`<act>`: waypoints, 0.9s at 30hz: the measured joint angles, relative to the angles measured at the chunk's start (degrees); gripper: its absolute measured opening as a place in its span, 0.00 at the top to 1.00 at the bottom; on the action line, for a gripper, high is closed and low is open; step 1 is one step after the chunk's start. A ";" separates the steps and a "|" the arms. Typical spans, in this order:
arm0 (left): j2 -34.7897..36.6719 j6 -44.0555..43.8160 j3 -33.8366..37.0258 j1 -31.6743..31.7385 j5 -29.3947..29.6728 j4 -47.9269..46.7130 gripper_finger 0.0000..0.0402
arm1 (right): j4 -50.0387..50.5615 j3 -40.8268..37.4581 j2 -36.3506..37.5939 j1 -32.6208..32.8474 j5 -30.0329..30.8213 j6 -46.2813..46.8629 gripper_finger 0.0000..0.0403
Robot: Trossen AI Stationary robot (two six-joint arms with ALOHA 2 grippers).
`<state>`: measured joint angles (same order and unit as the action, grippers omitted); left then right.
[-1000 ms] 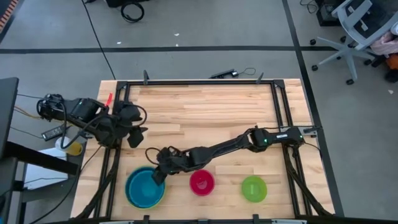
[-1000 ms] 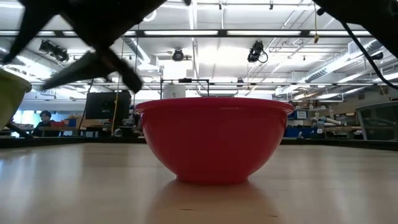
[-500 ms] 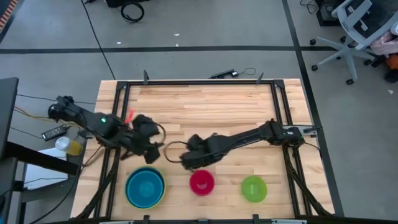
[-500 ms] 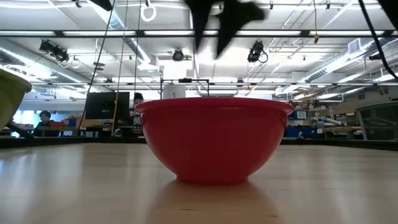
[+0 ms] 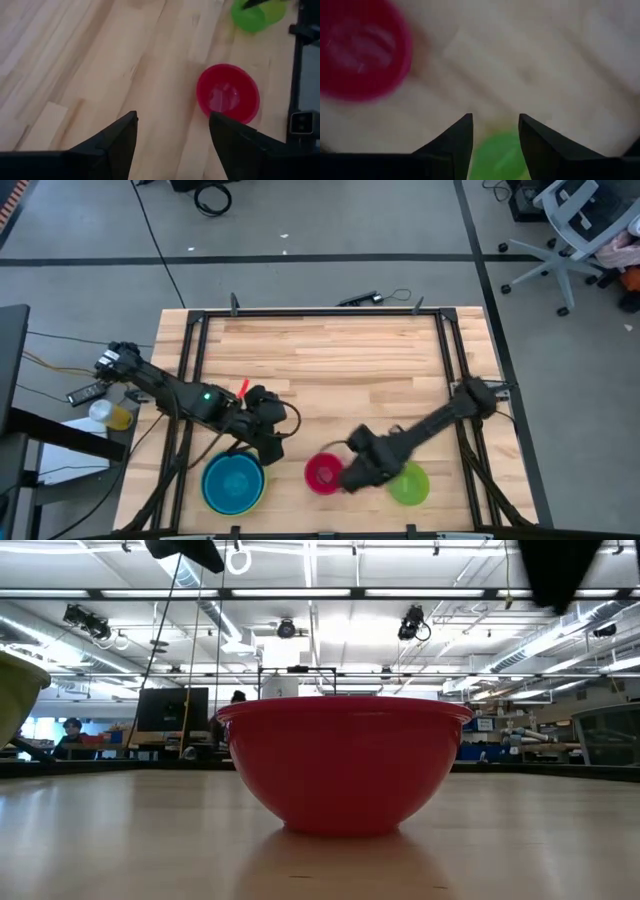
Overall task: Nest bowls inside each other
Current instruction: Stack the transparent green bowl on top of the blue bowl
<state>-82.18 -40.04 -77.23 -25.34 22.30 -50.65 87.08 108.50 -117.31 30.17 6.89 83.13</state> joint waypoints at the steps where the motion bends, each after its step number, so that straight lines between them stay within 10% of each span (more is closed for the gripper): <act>1: -0.30 0.64 0.00 0.24 -0.38 0.23 0.39 | -1.71 -2.20 1.42 1.15 -1.17 2.03 0.59; 15: -1.61 7.88 0.00 5.20 -5.26 9.79 0.39 | -26.22 -24.41 7.93 11.65 -8.38 27.46 0.59; 27: -1.61 7.82 0.00 5.68 -5.26 5.26 0.39 | -38.98 -35.18 7.80 10.53 -7.55 28.91 0.67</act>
<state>-83.79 -32.22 -77.23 -19.66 17.04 -45.39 48.09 73.32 -109.51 40.70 -0.67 112.03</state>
